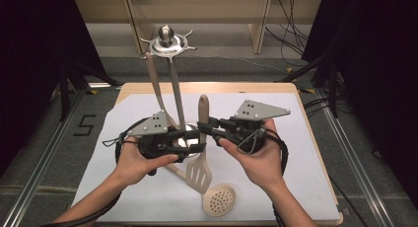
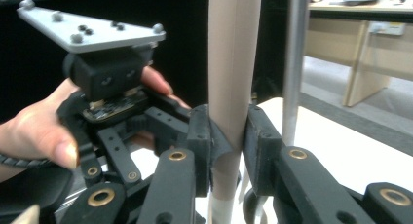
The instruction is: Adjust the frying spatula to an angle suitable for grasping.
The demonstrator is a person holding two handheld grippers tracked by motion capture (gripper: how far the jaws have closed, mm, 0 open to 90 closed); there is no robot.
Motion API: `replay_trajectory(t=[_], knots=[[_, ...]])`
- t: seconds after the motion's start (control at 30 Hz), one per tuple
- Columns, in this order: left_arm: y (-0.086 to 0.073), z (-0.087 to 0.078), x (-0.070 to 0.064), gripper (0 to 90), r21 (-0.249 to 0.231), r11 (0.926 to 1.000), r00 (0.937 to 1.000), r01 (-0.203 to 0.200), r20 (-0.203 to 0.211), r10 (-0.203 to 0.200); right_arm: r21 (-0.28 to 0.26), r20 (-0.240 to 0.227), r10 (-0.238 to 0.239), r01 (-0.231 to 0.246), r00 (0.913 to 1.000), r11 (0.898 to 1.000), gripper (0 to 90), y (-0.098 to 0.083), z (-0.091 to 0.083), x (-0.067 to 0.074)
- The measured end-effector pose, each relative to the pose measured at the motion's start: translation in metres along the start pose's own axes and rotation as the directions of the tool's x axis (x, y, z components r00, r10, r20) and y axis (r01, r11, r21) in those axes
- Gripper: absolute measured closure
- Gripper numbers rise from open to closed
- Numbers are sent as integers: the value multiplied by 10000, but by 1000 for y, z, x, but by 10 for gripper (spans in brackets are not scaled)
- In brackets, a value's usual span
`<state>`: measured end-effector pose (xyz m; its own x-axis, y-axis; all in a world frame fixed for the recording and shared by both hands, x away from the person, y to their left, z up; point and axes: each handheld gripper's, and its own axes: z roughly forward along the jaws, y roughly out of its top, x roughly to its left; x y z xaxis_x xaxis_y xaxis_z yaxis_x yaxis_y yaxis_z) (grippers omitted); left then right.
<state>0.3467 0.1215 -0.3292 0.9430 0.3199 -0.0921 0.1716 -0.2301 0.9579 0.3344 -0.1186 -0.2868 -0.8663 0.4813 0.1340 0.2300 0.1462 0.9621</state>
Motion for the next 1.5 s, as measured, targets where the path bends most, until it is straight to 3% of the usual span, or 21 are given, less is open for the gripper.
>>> replay_trajectory(t=[0.17,0.37,0.53,0.57,0.63,0.7,0.77,0.83,0.87,0.93,1.0,1.07,1.13,1.2,1.3,1.33,1.37,1.4,1.43,1.47,1.5], knots=[[1,3,1,630,154,9993,9963,-327,804,313,135,-537,-66,73,9985,9999,762,-1,0,4],[3,3,3,746,235,9993,9931,-301,1138,272,-14,-824,-365,365,9959,9993,761,-1,-1,4],[5,3,2,763,283,9995,9914,-108,1304,70,-65,-1075,-300,295,9937,9995,761,-1,-3,4],[6,3,0,764,267,9996,9938,84,1103,-113,-213,-1137,-114,91,9935,9997,758,-2,-3,5],[7,2,-1,766,337,9994,9961,29,881,-59,-246,-1061,-308,283,9939,9993,755,-2,-3,3],[9,1,-3,767,478,9988,9999,79,134,-85,-291,-966,-128,100,9952,9995,682,-2,-4,3],[10,0,-3,767,502,9986,9998,156,-161,-148,-280,-893,-100,75,9960,9996,661,-2,-6,4],[11,0,-3,768,472,9984,9982,326,-526,-301,-457,-728,-267,234,9970,9987,629,-4,-9,3],[12,-2,-3,768,487,9979,9948,430,-945,-382,-528,-576,-202,172,9981,9985,623,-6,-13,3],[12,-2,-2,768,495,9978,9930,434,-1122,-376,-622,-254,-458,441,9986,9971,621,-8,-17,0],[14,-4,-2,768,480,9975,9872,516,-1536,-437,-675,91,-143,149,9999,9976,621,-12,-23,-1],[14,-5,-2,768,389,9975,9858,586,-1598,-516,-719,333,-266,289,9991,9970,621,-15,-25,-4],[15,-6,-3,768,339,9969,9804,713,-1862,-637,-398,1104,-144,189,9938,9990,620,-27,-29,-8],[16,-7,-3,768,438,9965,9772,717,-2035,-614,-263,1270,-137,172,9918,9995,619,-32,-29,-10],[18,-9,-3,768,360,9961,9718,809,-2251,-708,167,2089,-324,295,9774,9994,613,-49,-31,-19],[18,-9,-2,768,356,9960,9709,814,-2288,-711,177,2154,-56,19,9765,9998,612,-51,-31,-18],[19,-9,-2,768,325,9958,9691,856,-2348,-757,223,2411,-309,263,9700,9994,611,-54,-32,-21],[19,-10,-1,768,331,9960,9687,825,-2375,-723,389,2411,-127,34,9704,9992,609,-57,-32,-21],[20,-10,-1,768,276,9958,9677,877,-2395,-786,333,2455,-410,338,9685,9989,607,-60,-32,-25],[20,-10,0,768,279,9958,9670,872,-2426,-779,482,2623,-61,-68,9650,9988,604,-63,-33,-24],[21,-10,1,768,255,9956,9670,897,-2416,-809,568,2749,-206,52,9612,9984,603,-65,-33,-26]])
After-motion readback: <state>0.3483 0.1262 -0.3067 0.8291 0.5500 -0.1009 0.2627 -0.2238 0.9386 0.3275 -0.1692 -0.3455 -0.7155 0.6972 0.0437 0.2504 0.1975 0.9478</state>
